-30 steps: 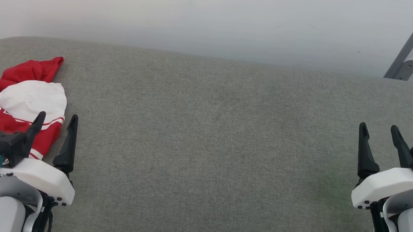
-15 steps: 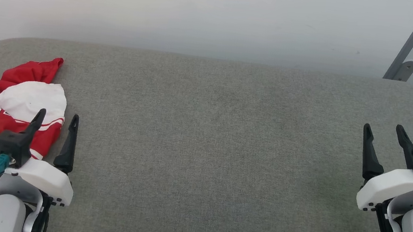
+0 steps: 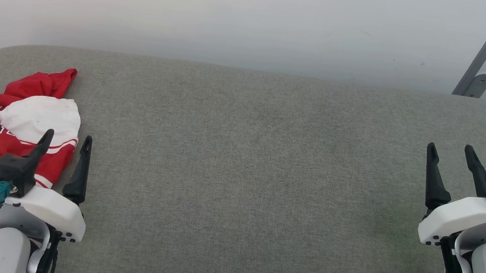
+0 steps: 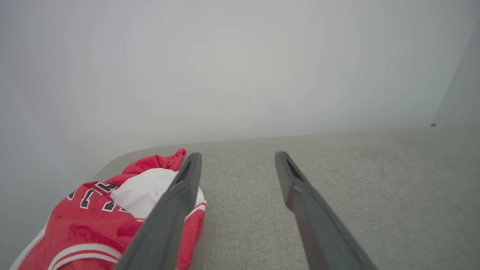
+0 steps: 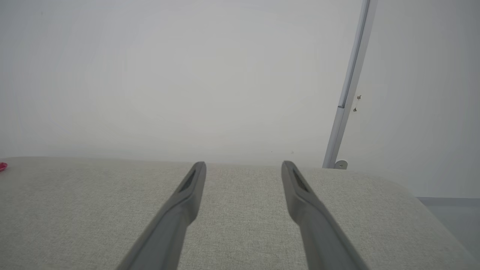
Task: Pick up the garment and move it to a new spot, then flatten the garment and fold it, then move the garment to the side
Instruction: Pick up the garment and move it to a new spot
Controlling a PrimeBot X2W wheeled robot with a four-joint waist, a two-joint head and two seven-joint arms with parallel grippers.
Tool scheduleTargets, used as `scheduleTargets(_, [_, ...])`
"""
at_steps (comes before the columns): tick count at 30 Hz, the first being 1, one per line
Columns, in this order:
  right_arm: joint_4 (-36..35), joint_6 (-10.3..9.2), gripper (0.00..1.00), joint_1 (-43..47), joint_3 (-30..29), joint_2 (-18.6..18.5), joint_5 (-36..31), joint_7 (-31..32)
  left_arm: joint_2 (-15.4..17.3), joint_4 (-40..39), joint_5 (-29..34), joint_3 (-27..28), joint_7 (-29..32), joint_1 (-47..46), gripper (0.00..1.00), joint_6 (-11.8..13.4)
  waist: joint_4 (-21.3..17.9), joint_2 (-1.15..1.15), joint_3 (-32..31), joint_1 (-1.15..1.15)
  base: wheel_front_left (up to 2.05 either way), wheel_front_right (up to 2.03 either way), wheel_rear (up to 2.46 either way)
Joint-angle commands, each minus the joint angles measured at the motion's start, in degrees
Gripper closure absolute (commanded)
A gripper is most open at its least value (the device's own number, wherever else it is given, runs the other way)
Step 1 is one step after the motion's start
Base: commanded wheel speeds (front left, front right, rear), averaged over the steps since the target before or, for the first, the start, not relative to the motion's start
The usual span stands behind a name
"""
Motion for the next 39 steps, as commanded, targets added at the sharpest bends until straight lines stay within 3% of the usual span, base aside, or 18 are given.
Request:
scheduleTargets(1, [0.7,-0.02,0.00,-0.9,0.5,-0.3,0.4,-0.6,0.4,0.4,1.2,-0.1,-0.6,-1.0,0.00,-0.1,0.0,0.00,0.0,0.00,0.00,0.00,0.00])
scheduleTargets(24, [1.9,-0.02,0.00,-1.7,4.7,-1.7,10.9,-0.6,-0.1,1.8,-3.8,-0.8,-0.6,-1.7,0.00,-0.5,1.5,0.00,0.5,0.00,0.00,0.00,0.00])
scheduleTargets(31, [0.9,-0.02,0.00,-0.9,6.5,-1.4,12.2,-0.6,-0.5,2.5,-3.7,-0.4,-0.6,-1.6,0.00,-0.4,5.9,0.00,1.0,0.00,0.00,0.00,0.00])
scheduleTargets(39, [0.0,-0.02,0.00,-0.3,12.5,-0.4,15.4,-0.6,-2.0,2.0,-2.6,2.9,-0.5,0.8,0.00,-0.2,14.5,0.00,0.3,0.00,0.00,0.00,0.00])
